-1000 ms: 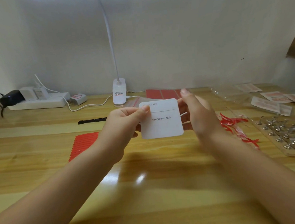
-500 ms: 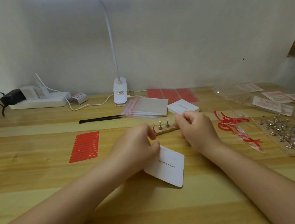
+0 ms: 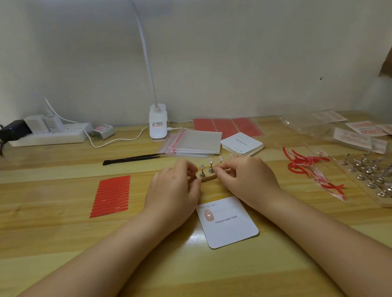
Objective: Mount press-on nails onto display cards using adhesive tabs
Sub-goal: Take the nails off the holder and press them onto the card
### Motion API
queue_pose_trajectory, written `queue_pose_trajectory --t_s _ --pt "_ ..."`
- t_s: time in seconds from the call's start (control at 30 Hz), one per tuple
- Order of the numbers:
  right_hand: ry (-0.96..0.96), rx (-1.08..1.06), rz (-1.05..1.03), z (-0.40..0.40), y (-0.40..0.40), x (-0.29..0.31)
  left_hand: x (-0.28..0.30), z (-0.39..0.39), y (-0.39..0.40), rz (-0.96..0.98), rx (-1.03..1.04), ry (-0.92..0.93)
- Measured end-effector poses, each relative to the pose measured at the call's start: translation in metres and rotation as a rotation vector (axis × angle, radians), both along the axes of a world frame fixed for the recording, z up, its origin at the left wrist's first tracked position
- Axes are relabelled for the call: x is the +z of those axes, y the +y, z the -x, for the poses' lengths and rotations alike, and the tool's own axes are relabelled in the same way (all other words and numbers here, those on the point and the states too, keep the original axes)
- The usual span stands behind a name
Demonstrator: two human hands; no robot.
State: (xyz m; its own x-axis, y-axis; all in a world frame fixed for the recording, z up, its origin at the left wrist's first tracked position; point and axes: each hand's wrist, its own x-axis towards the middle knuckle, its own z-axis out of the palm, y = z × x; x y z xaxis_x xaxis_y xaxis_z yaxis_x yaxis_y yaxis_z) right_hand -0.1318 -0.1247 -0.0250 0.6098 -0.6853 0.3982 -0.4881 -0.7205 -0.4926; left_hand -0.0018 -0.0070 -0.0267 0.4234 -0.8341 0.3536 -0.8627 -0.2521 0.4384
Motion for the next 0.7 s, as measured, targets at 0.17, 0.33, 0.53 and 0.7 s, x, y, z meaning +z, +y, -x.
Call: queue_pose_trajectory --t_s 0.17,0.33,0.53,0.7 --pt "0.115 -0.032 0.061 -0.0073 0.0003 -0.0004 -0.0005 -0.0002 0.0004 0.046 -0.056 -0.002" --pt "0.101 -0.031 0.078 -0.0076 -0.0012 -0.0014 -0.0014 0.0023 0.0009 0.081 -0.066 -0.04" --pt "0.011 0.003 0.14 -0.006 0.0003 -0.0038 -0.0025 0.0035 0.0002 0.084 -0.059 -0.062" --pt "-0.205 0.095 0.119 -0.0046 0.0045 -0.0032 0.0017 0.0019 0.0025 0.172 -0.039 0.021"
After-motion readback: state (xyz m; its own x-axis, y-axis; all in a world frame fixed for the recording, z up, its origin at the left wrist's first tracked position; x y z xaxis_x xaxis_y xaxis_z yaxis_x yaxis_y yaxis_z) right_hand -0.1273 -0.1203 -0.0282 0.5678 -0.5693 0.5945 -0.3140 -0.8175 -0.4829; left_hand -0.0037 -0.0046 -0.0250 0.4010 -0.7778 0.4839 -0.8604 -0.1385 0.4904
